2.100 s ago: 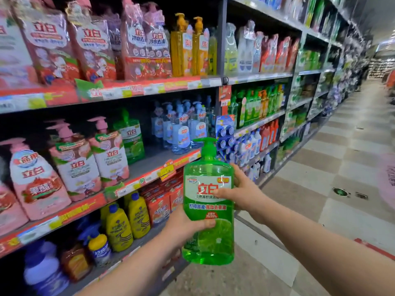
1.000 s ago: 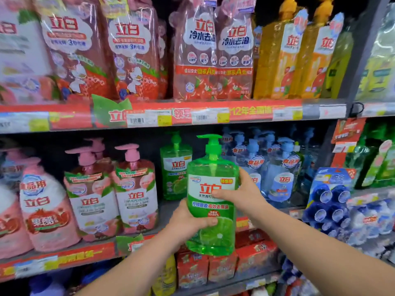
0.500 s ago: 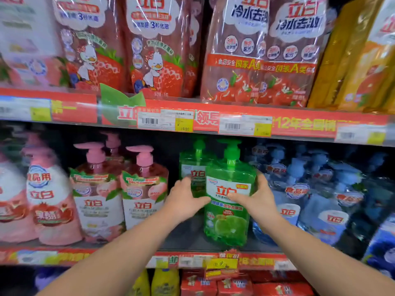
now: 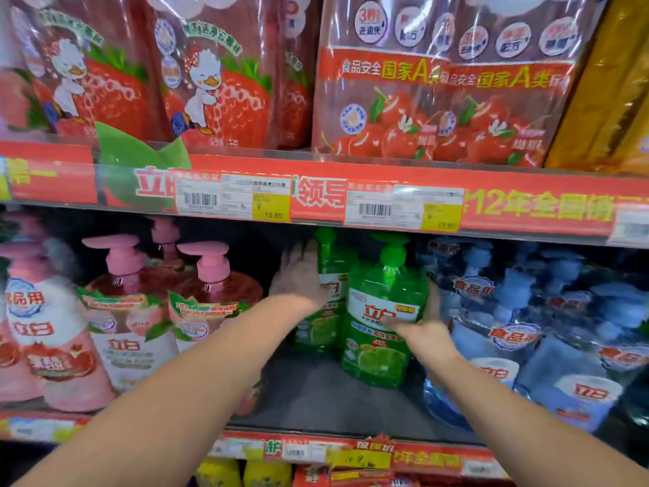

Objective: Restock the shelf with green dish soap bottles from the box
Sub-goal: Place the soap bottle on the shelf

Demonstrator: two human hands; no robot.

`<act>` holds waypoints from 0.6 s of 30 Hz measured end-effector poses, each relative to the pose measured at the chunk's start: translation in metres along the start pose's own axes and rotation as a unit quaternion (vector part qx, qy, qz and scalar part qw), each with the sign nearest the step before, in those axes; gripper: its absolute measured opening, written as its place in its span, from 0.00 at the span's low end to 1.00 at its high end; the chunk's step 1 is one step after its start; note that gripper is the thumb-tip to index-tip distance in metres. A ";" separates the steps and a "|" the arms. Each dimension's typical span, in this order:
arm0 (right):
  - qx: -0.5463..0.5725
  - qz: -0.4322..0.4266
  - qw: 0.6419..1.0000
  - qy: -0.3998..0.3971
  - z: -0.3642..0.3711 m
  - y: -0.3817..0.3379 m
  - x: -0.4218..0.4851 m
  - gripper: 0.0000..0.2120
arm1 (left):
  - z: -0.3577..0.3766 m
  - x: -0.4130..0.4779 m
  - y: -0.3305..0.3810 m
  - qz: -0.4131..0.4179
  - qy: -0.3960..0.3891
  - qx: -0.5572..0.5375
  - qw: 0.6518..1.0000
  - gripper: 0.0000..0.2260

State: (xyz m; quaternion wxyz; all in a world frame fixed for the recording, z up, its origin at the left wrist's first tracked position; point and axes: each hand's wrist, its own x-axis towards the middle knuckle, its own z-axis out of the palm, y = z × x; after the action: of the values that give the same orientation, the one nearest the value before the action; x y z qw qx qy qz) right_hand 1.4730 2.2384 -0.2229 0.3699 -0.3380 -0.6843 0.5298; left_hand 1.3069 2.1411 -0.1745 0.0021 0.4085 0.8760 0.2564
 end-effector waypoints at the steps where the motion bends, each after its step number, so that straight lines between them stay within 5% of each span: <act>1: 0.001 -0.001 1.000 -0.008 -0.002 0.000 0.004 0.43 | 0.002 0.001 0.000 0.002 -0.009 -0.004 1.000 0.40; 10: 0.015 0.019 0.998 0.058 0.013 -0.004 0.008 0.34 | 0.009 0.009 0.000 -0.006 0.000 -0.026 1.000 0.44; 13: 0.056 0.073 0.991 0.097 0.020 -0.009 0.015 0.39 | 0.009 0.011 0.002 -0.019 -0.008 -0.028 0.999 0.44; 18: 0.079 0.081 0.987 0.112 0.019 -0.013 0.023 0.35 | 0.009 0.014 -0.006 -0.008 0.045 -0.010 0.999 0.27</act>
State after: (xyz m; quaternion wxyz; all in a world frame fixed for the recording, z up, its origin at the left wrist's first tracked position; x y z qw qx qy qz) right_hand 1.4440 2.2466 -0.2095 0.4255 -0.4195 -0.5649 0.5691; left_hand 1.2954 2.1524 -0.1822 -0.0309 0.3900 0.8756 0.2834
